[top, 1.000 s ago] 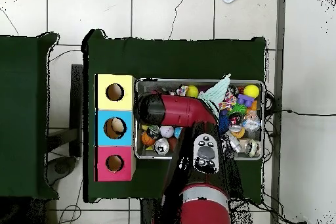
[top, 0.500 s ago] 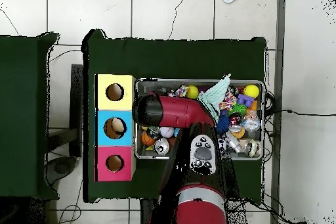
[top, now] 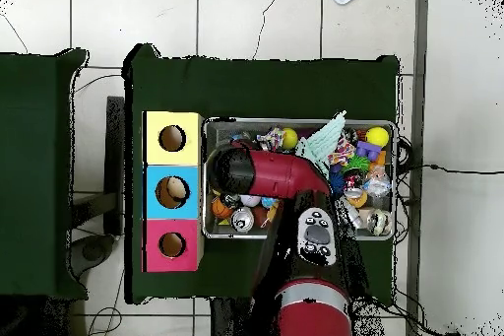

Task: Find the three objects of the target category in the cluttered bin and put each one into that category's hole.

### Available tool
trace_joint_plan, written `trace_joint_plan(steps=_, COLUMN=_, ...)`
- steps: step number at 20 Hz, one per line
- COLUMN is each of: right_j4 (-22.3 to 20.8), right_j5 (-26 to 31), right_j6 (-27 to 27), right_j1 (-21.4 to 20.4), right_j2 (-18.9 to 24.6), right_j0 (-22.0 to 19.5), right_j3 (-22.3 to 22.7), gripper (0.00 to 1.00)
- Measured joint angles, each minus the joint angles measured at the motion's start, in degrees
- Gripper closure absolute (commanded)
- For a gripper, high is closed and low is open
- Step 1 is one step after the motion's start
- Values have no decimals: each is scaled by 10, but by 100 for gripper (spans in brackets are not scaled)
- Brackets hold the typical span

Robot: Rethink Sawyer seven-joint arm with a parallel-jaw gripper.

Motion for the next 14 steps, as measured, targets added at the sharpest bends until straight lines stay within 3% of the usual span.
trace_joint_plan(steps=5, right_j4=0, right_j5=-50, right_j6=0, right_j1=1, right_j2=-1, right_j0=-27, right_j3=32, gripper=0)
trace_joint_plan(steps=14, right_j4=0, right_j5=-56, right_j6=0, right_j1=9, right_j2=-6, right_j0=-27, right_j3=37, gripper=0)
